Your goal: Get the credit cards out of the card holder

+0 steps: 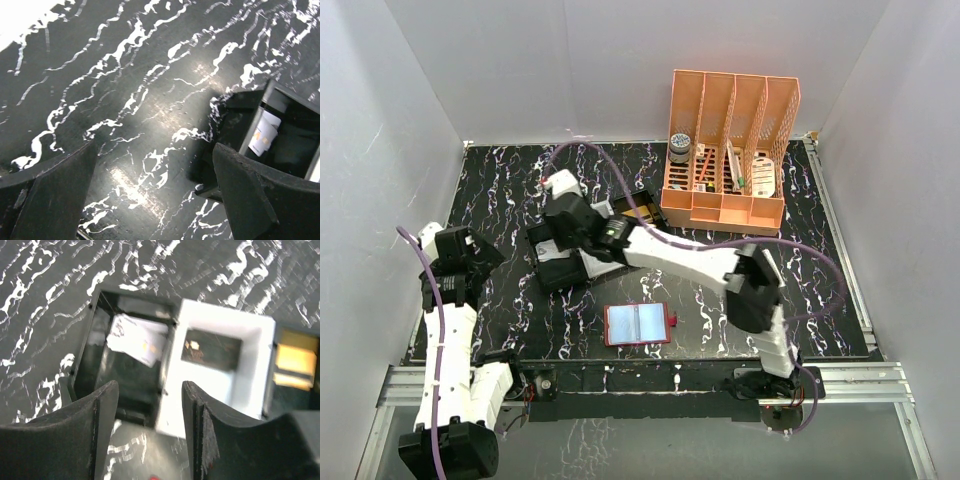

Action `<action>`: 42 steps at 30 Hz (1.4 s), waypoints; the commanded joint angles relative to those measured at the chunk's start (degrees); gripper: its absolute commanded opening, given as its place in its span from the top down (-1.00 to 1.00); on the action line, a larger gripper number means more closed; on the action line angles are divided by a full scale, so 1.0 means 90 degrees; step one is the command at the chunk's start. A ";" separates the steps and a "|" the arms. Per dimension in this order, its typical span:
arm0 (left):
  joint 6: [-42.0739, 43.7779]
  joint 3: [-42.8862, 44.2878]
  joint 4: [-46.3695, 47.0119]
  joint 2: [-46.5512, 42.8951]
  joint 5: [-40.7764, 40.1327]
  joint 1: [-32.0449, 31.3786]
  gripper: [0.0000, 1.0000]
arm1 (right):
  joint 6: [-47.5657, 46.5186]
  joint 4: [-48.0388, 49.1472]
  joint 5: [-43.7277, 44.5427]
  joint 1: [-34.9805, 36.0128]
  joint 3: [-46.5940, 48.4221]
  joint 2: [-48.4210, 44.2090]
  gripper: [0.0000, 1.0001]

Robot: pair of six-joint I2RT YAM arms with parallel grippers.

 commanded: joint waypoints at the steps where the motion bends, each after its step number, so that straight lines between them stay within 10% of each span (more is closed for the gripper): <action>1: 0.0250 0.0055 0.0215 0.0025 0.1205 -0.0025 -0.97 | 0.0847 0.0958 0.0442 -0.0019 -0.2066 -0.1928 -0.09; 17: -0.0157 -0.0680 0.0991 0.0152 0.5029 -0.0702 -0.84 | 0.3941 0.1525 -0.0609 -0.0029 -0.6748 -0.4898 -0.27; 26: -0.0717 -0.1129 0.1359 -0.0077 0.4819 -0.2199 -0.80 | 0.4163 0.1290 -0.1220 -0.0029 -0.6535 -0.4465 -0.22; 42: -0.1504 -0.1169 0.0220 -0.1001 0.2970 -0.2297 -0.78 | 0.4136 0.0071 -0.0886 0.0392 -0.5277 -0.2849 -0.19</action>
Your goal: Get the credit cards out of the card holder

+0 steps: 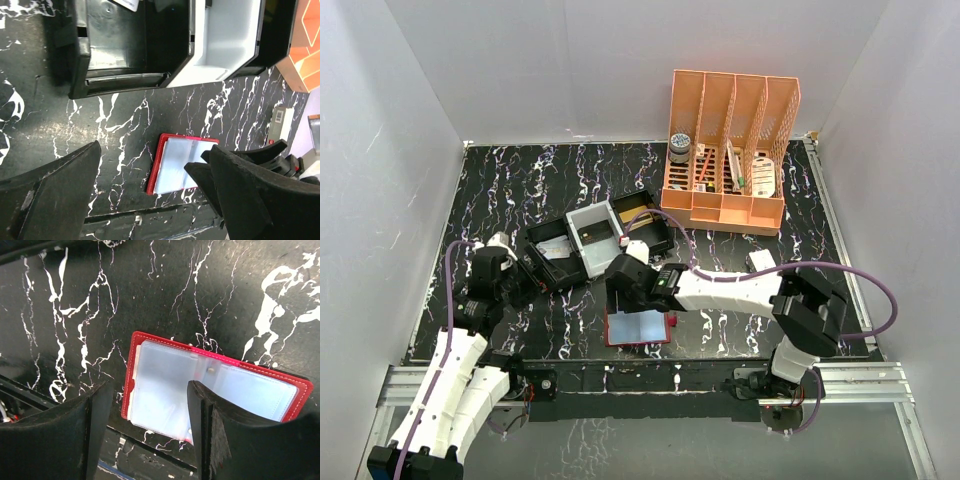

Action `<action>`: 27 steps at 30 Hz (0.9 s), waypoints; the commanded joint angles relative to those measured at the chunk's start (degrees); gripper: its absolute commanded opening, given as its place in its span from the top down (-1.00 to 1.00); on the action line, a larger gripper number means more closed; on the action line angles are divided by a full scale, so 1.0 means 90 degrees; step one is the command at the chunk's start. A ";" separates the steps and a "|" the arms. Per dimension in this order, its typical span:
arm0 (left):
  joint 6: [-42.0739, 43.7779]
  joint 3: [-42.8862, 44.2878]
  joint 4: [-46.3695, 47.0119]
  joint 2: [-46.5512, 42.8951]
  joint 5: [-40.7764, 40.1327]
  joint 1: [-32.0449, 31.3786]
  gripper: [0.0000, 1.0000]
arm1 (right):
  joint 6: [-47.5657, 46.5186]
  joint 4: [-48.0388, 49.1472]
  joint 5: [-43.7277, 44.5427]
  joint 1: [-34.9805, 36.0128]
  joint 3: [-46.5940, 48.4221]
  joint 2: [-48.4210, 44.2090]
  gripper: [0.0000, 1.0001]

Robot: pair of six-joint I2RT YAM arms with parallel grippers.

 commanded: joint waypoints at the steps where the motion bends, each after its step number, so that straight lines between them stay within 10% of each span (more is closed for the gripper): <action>1: -0.0243 0.0043 -0.0408 -0.0126 -0.0411 -0.0017 -0.78 | 0.0076 -0.0390 0.0353 0.0171 0.0524 0.0263 -0.19; 19: -0.0342 0.0097 -0.0529 -0.0196 -0.0612 -0.0017 -0.81 | 0.0146 -0.1057 0.0648 0.0380 0.1093 0.1463 -0.22; 27: -0.0257 0.0000 -0.0347 -0.0053 -0.0146 -0.0009 -0.81 | 0.0251 -0.0929 0.0727 0.0395 0.0705 0.1406 0.12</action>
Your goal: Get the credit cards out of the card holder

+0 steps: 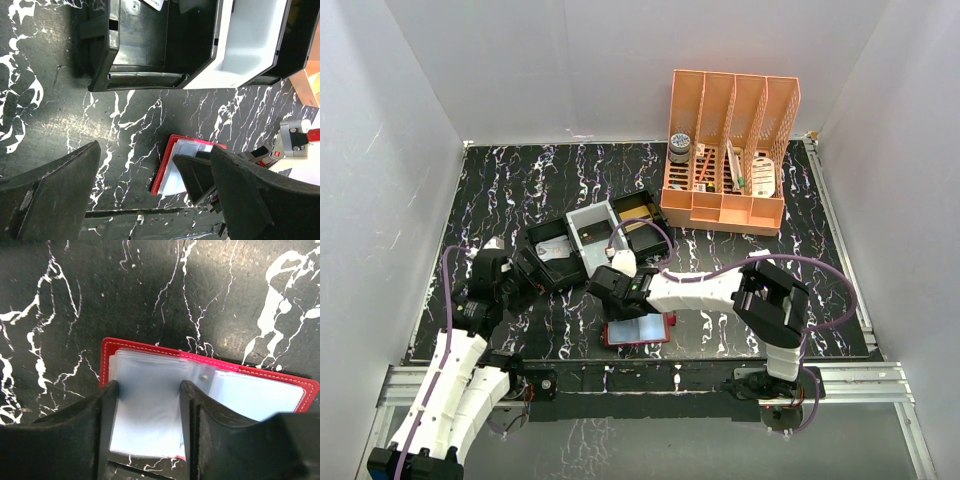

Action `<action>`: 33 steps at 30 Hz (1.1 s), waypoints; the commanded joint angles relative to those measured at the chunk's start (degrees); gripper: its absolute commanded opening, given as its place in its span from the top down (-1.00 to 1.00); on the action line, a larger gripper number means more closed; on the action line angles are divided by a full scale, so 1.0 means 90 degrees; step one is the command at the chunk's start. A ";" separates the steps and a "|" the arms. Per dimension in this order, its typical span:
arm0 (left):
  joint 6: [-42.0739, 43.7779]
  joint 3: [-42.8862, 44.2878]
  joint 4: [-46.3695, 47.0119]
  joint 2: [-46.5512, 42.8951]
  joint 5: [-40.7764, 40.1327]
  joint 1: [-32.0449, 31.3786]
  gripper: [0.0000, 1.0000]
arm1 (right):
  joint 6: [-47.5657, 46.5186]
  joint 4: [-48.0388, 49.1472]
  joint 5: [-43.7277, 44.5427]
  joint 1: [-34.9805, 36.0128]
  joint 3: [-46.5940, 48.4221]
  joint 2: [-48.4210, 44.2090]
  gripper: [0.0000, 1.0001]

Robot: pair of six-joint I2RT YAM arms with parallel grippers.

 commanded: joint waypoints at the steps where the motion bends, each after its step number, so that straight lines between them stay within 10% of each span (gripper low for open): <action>1: 0.0102 -0.0010 0.0136 0.0101 0.0505 -0.0020 -0.80 | 0.0165 0.0045 0.0089 0.0019 -0.0295 0.0035 0.16; 17: 0.0710 -0.0484 0.1292 0.1011 0.2968 -0.0075 -0.43 | 0.0488 0.3046 -0.1605 -0.0489 -0.2239 -0.1557 0.71; 33: 0.0091 -0.0882 0.2878 0.1961 0.3162 -0.1783 -0.31 | 0.1247 0.5067 -0.3068 -0.1232 -0.3501 -0.2238 0.83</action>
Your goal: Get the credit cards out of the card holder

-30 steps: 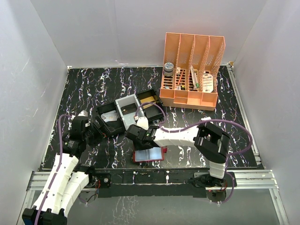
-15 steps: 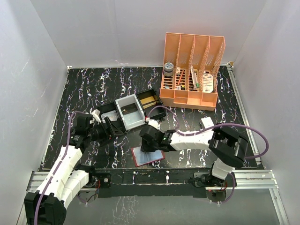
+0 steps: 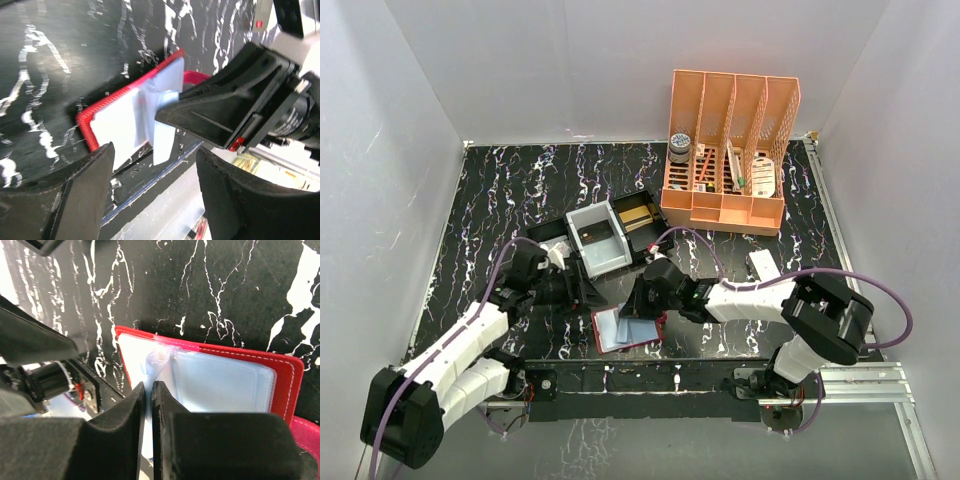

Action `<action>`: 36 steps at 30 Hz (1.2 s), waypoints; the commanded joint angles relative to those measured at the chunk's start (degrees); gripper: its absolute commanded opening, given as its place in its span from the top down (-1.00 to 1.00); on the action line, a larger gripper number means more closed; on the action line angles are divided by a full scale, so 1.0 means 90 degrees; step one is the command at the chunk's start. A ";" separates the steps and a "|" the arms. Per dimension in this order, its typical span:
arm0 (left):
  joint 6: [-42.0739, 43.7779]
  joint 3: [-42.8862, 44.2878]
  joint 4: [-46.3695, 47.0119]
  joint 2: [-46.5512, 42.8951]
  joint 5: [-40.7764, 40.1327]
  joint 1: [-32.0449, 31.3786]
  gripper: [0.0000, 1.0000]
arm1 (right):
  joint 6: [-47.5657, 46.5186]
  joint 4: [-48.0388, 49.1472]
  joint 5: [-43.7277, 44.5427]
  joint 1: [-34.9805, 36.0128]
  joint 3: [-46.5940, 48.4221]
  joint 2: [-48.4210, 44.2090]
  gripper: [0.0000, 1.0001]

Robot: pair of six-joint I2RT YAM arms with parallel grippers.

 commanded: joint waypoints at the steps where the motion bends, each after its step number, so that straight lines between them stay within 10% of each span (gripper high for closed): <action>1: -0.0337 -0.0032 0.0809 0.0392 0.0113 -0.0842 -0.33 | 0.0441 0.1016 -0.0517 -0.0218 -0.0212 -0.0244 0.84; 17: -0.0926 -0.0339 0.3119 0.2071 -0.0675 -0.2528 -0.40 | 0.0940 0.2114 -0.1473 -0.0930 -0.1020 -0.0010 0.76; 29: -0.1088 -0.0384 0.4628 0.2675 0.0077 -0.2751 0.08 | 0.0833 0.2268 -0.1747 -0.1149 -0.1093 -0.0368 0.41; 36: -0.0820 0.0120 0.4406 0.3199 0.0050 -0.2913 0.10 | 0.0292 0.0241 -0.0559 -0.1226 -0.0640 -0.1279 0.07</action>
